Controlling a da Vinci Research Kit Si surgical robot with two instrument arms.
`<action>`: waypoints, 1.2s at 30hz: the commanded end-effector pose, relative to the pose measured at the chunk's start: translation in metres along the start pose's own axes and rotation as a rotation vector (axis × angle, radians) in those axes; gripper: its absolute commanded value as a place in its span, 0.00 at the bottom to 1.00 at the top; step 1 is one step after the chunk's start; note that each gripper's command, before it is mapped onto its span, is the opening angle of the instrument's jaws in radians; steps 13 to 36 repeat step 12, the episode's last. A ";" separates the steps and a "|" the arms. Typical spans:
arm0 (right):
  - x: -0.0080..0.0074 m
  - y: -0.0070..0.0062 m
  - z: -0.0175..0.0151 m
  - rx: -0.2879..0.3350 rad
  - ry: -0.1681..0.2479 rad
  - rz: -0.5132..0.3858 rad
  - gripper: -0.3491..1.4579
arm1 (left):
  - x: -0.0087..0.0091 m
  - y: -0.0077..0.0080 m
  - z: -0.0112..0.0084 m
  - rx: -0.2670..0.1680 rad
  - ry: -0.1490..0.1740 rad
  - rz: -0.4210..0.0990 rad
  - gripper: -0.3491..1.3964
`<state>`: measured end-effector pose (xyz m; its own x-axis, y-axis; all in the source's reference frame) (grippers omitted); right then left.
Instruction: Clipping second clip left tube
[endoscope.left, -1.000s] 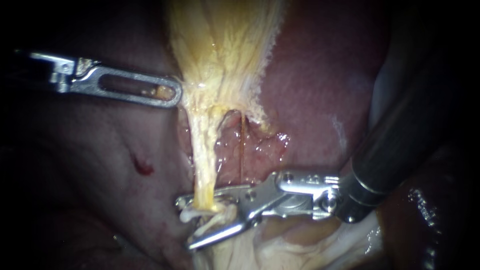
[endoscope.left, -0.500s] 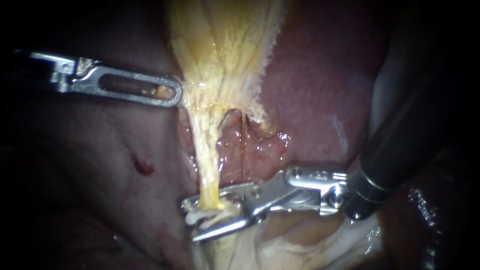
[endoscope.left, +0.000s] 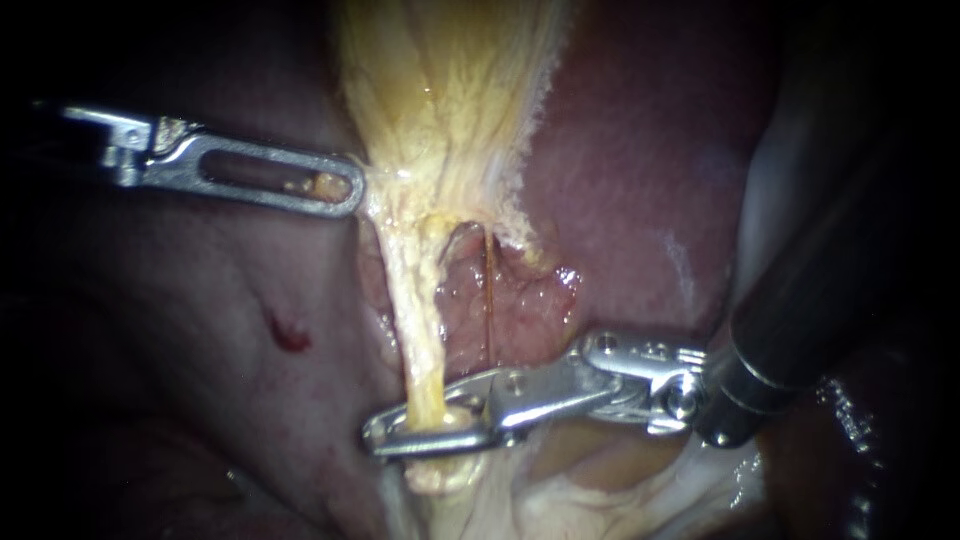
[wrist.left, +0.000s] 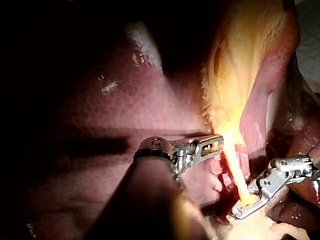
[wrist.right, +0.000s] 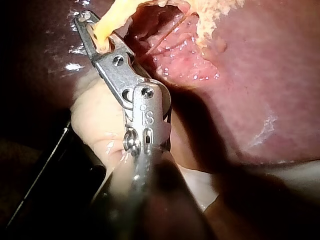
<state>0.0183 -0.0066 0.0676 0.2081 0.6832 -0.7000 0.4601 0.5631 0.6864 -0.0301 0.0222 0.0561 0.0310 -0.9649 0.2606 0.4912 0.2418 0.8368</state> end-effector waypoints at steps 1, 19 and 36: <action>0.0000 0.0000 0.0000 0.001 -0.001 -0.001 0.00 | 0.0000 0.0000 0.0000 0.000 0.000 0.000 0.00; 0.0004 0.0000 -0.0003 0.006 0.000 0.001 0.00 | 0.0000 0.0000 0.0000 0.000 0.000 0.000 0.00; 0.0004 0.0000 -0.0003 0.006 0.000 0.001 0.00 | 0.0000 0.0000 0.0000 0.000 0.000 0.000 0.00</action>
